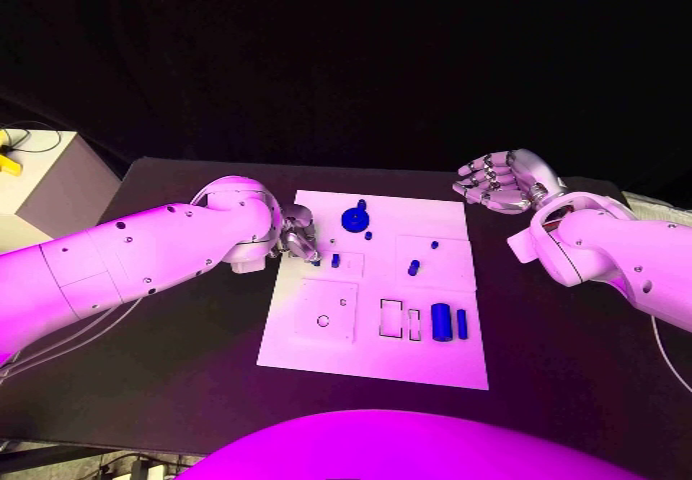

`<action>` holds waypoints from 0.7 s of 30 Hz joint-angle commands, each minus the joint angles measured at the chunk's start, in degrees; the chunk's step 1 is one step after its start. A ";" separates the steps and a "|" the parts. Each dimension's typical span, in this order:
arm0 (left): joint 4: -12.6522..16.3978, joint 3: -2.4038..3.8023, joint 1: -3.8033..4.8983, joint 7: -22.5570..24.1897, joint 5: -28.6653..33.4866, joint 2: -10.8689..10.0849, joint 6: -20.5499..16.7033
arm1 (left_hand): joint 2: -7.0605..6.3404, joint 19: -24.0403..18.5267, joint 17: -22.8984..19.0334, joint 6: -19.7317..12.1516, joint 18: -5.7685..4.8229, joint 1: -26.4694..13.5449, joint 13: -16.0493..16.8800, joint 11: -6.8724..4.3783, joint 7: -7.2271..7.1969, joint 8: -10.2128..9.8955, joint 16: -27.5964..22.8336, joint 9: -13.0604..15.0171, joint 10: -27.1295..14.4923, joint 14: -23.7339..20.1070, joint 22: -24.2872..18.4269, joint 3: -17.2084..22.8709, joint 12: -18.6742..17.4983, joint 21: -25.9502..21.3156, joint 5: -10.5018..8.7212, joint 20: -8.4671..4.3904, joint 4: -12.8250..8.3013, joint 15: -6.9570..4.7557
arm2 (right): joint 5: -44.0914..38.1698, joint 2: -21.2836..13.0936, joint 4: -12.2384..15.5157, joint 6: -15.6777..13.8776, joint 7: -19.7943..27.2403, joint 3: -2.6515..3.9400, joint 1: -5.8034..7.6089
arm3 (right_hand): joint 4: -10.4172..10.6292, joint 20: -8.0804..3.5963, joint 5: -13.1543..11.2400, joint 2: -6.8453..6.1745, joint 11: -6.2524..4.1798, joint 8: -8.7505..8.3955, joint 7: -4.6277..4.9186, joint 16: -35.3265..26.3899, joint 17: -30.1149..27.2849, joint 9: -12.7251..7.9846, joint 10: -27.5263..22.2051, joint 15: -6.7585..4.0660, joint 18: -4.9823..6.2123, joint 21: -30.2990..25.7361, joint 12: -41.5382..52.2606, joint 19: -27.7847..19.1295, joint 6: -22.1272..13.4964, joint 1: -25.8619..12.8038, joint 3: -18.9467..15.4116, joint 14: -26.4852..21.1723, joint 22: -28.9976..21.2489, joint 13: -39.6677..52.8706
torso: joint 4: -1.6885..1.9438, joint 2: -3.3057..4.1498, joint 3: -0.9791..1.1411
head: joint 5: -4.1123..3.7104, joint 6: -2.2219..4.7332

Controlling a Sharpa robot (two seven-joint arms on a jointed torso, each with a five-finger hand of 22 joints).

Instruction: Assemble the parts on the task board

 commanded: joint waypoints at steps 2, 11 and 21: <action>0.25 -0.25 -0.36 -0.50 -1.63 0.04 1.62 | 0.67 0.48 12.15 0.60 -0.55 1.32 0.30 -0.05 -0.05 0.40 0.33 0.31 0.60 5.12 0.47 7.46 0.43 0.39 0.41 -0.02 -7.01 -0.38 | 0.07 -0.02 0.06 0.76 0.69 0.02 -0.03 | 0.16 -0.03 0.24 -0.47 0.45 -0.33 2.89 -0.24 -0.09 -0.09 0.06 0.05 0.72 -0.16 -0.27 -0.43 0.06 -0.29 0.18 -0.45 -0.10 -0.08 | -0.01 0.02 -0.01 | 0.00 0.00; 0.51 -0.25 -0.41 -0.42 -1.94 0.12 1.53 | 0.20 0.88 12.55 1.10 -0.67 0.87 1.33 -0.22 -0.22 0.73 0.54 0.42 1.58 5.27 1.14 8.21 0.99 0.82 1.30 -0.11 -7.38 -0.50 | 0.12 -0.03 0.06 0.92 0.68 0.02 -0.04 | 0.21 -0.02 0.25 -0.45 0.47 -0.34 2.91 -0.29 -0.18 -0.11 0.07 0.06 0.72 -0.15 -0.31 -0.45 0.05 -0.38 0.14 -0.45 -0.19 -0.10 | -0.01 0.05 0.00 | -0.02 0.00; 0.45 -0.25 -0.42 -0.06 0.37 0.33 0.84 | 0.24 0.61 12.47 1.34 -0.57 -0.85 0.83 -0.25 -0.33 0.89 0.48 0.48 1.57 5.25 0.65 8.28 0.66 0.56 1.38 -0.15 -6.39 -0.52 | -1.38 -0.02 0.03 0.81 0.82 0.02 -0.06 | 0.34 0.04 0.31 -0.29 0.52 -0.39 2.98 -0.42 -0.47 -0.16 0.03 0.12 0.72 -0.15 -0.48 -0.52 0.01 -0.59 0.12 -0.47 -0.47 -0.15 | -0.04 -0.01 0.04 | -0.06 0.00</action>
